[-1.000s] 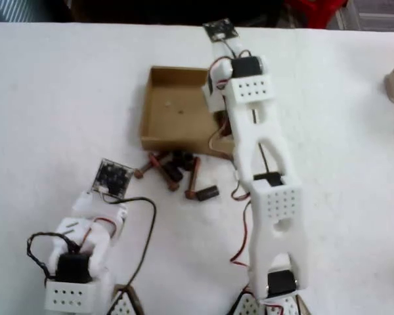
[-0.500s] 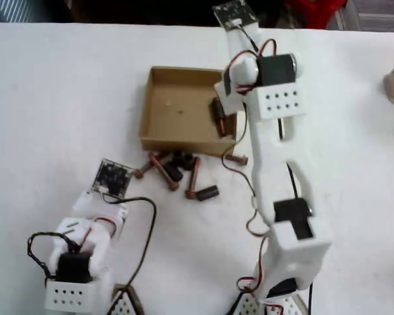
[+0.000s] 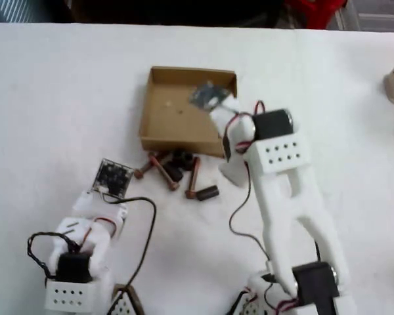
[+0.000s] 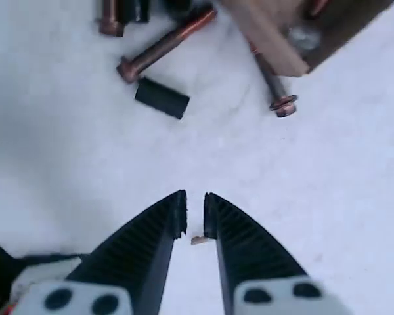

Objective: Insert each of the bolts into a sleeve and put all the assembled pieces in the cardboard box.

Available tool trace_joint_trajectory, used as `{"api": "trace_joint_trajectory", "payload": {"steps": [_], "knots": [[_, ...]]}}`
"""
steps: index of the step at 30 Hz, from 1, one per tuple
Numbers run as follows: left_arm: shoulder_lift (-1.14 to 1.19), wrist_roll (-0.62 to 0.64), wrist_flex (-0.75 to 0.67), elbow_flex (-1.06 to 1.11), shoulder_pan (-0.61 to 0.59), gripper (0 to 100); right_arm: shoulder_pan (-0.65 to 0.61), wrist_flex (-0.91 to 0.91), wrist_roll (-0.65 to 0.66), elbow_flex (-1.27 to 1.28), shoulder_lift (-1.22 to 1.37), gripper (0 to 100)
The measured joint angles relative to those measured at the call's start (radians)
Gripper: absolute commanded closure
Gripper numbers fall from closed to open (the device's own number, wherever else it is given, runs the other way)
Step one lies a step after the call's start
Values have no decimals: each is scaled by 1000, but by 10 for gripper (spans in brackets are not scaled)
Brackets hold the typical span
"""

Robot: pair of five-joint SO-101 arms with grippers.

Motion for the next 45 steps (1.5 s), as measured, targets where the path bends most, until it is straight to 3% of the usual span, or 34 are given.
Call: {"api": "trace_joint_trajectory", "payload": {"steps": [3, 7, 10, 17, 23, 30, 37, 45], "knots": [[0, 0, 0, 0, 0, 920, -28, -23, 163, 149, -74, 957], [0, 0, 0, 0, 0, 920, -64, -100, 293, 313, -192, 852], [0, 0, 0, 0, 0, 920, -91, -170, 325, 422, -267, 813], [0, 0, 26, 0, 0, 920, -227, -333, 336, 585, -311, 858], [0, 0, 26, 0, -2, 920, -278, -425, 347, 586, -232, 806], [0, 0, 26, 0, -2, 919, -278, -450, 470, 528, -60, 827], [0, -126, 35, 0, -2, 920, -222, -451, 582, 414, 97, 826], [0, -135, 35, 0, -2, 920, -213, -496, 608, 351, 250, 828]]}}
